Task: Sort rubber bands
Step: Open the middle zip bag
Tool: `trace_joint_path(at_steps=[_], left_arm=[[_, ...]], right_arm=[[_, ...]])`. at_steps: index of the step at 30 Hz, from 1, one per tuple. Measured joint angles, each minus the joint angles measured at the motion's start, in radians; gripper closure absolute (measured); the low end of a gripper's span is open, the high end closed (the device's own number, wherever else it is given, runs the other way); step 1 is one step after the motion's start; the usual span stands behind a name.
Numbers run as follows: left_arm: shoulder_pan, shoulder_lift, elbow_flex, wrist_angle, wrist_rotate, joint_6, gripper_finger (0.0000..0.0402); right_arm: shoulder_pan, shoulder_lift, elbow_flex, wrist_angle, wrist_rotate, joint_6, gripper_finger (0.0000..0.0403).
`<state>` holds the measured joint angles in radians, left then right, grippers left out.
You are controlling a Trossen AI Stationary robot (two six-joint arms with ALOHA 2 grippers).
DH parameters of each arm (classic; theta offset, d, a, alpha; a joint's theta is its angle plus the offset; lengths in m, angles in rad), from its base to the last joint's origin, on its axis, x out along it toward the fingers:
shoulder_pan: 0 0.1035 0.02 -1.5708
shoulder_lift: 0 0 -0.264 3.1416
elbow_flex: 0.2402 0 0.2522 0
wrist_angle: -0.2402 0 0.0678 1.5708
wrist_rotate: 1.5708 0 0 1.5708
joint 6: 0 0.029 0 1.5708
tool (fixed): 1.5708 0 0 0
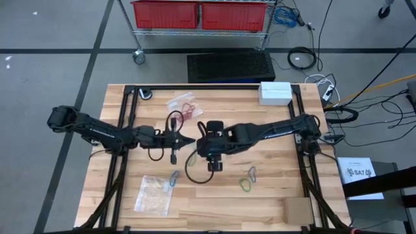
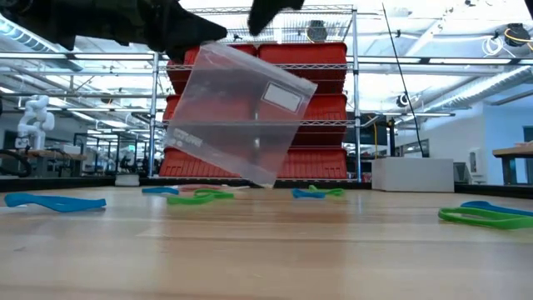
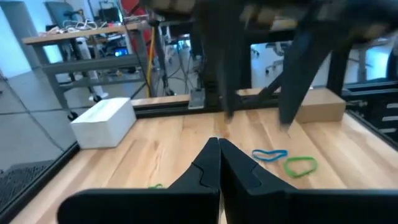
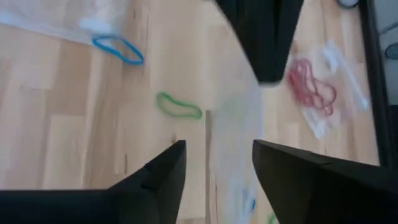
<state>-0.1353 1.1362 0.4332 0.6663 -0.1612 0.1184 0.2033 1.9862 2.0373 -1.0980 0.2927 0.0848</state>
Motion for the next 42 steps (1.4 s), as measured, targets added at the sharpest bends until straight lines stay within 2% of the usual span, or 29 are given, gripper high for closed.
trace_joint_path(at_steps=[7,13,16,20,21,27,33,42], left_arm=[[-0.032,0.0,0.0,0.004,0.002,0.018,0.0401],[-0.032,0.0,0.0,0.0,0.002,0.018,0.0401],[-0.033,0.0,0.0,-0.031,0.002,0.018,0.0401],[-0.033,0.0,0.0,-0.053,-0.002,0.018,0.0401],[-0.033,0.0,0.0,-0.057,-0.004,0.018,0.0401],[-0.028,0.0,0.0,-0.081,-0.009,0.019,0.0398],[-0.021,0.0,-0.001,-0.163,-0.012,0.027,0.035],[-0.037,0.0,-0.001,-0.158,0.08,-0.034,0.0245]], right_arm=[[-0.044,0.003,-0.186,0.051,0.049,0.013,0.0216],[-0.079,0.002,-0.297,0.25,0.049,-0.006,0.0233],[-0.075,0.002,-0.321,0.286,0.052,-0.037,0.0276],[-0.038,-0.001,-0.322,0.282,0.095,-0.067,0.0377],[-0.026,-0.003,-0.322,0.273,0.113,-0.072,0.0389],[0.024,-0.034,-0.321,0.179,0.137,-0.005,0.0401],[0.057,-0.05,-0.321,0.143,0.207,0.034,0.0402],[0.046,-0.05,-0.32,0.122,0.268,0.05,0.0403]])
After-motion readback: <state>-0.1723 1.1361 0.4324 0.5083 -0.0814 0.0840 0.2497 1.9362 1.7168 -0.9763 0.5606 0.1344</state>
